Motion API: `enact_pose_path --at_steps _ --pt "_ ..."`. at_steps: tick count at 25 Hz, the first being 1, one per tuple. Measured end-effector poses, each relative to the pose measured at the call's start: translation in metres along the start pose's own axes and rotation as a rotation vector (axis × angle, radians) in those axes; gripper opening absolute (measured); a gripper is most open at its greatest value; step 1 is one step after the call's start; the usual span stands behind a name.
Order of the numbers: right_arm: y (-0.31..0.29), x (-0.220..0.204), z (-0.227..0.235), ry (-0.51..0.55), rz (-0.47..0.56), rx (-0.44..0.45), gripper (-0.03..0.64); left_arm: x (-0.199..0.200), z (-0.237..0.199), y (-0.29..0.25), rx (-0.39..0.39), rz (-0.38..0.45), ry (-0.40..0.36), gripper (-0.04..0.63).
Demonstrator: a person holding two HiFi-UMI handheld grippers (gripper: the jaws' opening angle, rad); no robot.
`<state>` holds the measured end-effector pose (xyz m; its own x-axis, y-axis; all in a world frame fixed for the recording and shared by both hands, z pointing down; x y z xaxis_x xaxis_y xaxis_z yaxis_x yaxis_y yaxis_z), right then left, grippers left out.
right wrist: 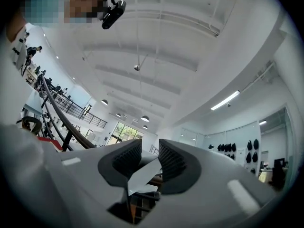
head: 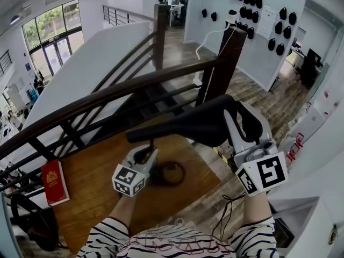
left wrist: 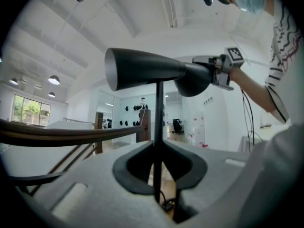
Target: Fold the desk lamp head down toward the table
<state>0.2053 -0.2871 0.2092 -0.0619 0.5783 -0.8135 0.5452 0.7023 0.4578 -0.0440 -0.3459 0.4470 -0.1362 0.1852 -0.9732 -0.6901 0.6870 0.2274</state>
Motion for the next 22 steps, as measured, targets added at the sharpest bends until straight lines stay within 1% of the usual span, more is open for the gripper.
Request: enact_pose_path --at_steps 3,8,16,22 --pt "0.009 -0.007 0.003 -0.020 0.001 -0.030 0.113 -0.001 0.002 -0.002 0.000 0.008 0.024 0.055" --pt "0.023 -0.026 0.006 -0.073 -0.010 -0.078 0.112 -0.002 0.001 -0.004 0.004 0.011 0.029 0.057" --pt "0.052 -0.068 0.005 -0.200 -0.059 -0.174 0.107 -0.004 0.000 -0.006 0.007 0.015 0.032 0.055" --pt "0.075 -0.108 -0.010 -0.303 -0.122 -0.251 0.105 -0.005 0.001 -0.005 0.008 0.014 0.032 0.055"
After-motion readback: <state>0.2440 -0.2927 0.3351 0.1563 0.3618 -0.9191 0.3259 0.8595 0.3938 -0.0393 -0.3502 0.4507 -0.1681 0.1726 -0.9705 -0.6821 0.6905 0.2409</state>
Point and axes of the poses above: the fingertips, and each gripper's own axes: y backward along the fingers, z to its right, x out of its top, the point moved 7 cm from there along y, backward along the fingers, and after that the axes turned 15 degrees about z, right-handed, at the moved point
